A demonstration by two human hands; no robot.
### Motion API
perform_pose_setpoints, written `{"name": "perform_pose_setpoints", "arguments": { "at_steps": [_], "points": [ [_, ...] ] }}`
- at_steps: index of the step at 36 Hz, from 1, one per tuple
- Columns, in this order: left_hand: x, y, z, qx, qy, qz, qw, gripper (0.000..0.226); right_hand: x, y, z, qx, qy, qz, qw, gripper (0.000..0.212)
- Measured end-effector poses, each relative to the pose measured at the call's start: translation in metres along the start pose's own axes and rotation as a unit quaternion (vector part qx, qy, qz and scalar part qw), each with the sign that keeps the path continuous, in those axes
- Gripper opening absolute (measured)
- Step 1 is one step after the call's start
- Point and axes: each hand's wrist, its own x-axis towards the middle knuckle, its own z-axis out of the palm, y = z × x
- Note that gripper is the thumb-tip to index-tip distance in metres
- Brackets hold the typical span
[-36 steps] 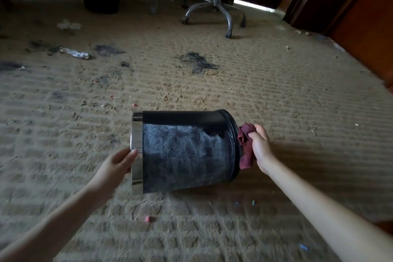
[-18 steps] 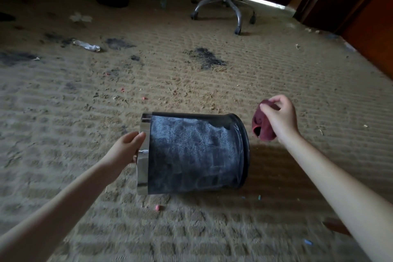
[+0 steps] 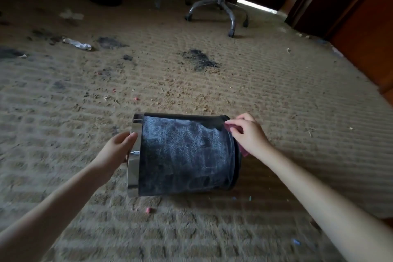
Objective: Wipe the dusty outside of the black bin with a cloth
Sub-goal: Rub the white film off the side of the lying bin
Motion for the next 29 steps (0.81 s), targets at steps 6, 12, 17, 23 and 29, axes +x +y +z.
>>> {"name": "perform_pose_setpoints", "arguments": {
  "at_steps": [6,12,17,23,29],
  "points": [
    [0.004,-0.002,0.000,0.003,0.019,0.022,1.000,0.032,-0.013,-0.004,0.002,-0.075,-0.019,-0.078,0.994,0.025],
    [0.003,-0.003,-0.001,0.022,0.022,0.035,0.999,0.033,-0.057,0.000,0.005,-0.121,0.012,-0.167,0.978,0.032],
    [0.001,0.000,0.000,0.017,0.026,0.030,0.999,0.034,-0.078,0.011,-0.010,-0.145,-0.071,-0.238,0.958,0.035],
    [-0.004,0.004,0.003,-0.015,0.012,-0.006,1.000,0.035,-0.010,-0.005,-0.027,-0.093,-0.003,-0.111,0.989,0.041],
    [0.000,0.002,0.000,-0.020,0.010,-0.020,1.000,0.032,0.033,-0.009,0.004,-0.141,-0.062,-0.023,0.988,0.031]
  ]
}}
